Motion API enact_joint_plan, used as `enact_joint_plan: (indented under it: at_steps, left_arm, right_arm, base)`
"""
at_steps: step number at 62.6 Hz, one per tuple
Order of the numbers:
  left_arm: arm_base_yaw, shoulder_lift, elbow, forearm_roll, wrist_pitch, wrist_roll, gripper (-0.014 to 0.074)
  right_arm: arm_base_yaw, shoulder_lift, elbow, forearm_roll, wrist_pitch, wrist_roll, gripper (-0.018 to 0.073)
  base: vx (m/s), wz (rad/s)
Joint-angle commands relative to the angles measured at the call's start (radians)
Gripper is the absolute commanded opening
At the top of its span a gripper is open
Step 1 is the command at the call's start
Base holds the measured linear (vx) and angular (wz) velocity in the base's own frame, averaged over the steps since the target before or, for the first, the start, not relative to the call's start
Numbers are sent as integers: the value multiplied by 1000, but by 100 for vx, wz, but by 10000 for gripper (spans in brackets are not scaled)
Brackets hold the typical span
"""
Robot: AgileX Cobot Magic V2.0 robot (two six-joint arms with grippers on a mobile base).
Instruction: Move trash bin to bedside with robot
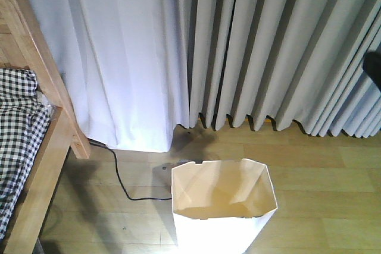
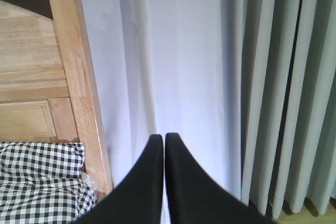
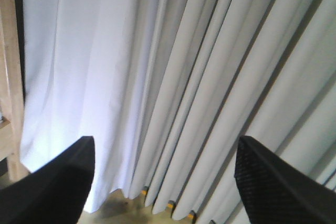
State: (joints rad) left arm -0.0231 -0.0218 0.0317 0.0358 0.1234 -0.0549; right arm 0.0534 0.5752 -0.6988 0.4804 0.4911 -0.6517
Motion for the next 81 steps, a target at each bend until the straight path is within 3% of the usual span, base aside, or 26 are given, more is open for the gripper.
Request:
enact_joint_plan:
  at_steps: [1,14,20,34,40,54,81]
  left_arm:
    - [0,-5,-24,-2,-73,-4,-6]
    - [0,-5,-24,-2,-73,-4,-6]
    - [0,-5,-24,-2,-73,-4,-6]
    - [0,-5,-24,-2,-73,-4,-6]
    - [0,-5,-24,-2,-73,-4,-6]
    - [0,-5,-24,-2,-73,-4,-6]
    - [0,-5,-24,-2,-73,-4,-6]
  right_arm:
    - [24,-88,73,-126,-103,146,529]
    - [33,-378,313,-292,-187,333,529]
    - [33,-486,390,-313,-262,333,529]
    - [33,-560,458,-320,-226,331,509]
    - [33,-560,458,-313,-205,346,405]
    - [33,-560,458,-313,-196,348,-17]
    - [33,-560,458,-312,-195,348,-9]
  base:
    - [0,0]
    - [0,0]
    - [0,0]
    - [0,0]
    - [0,0]
    - [0,0]
    - [0,0]
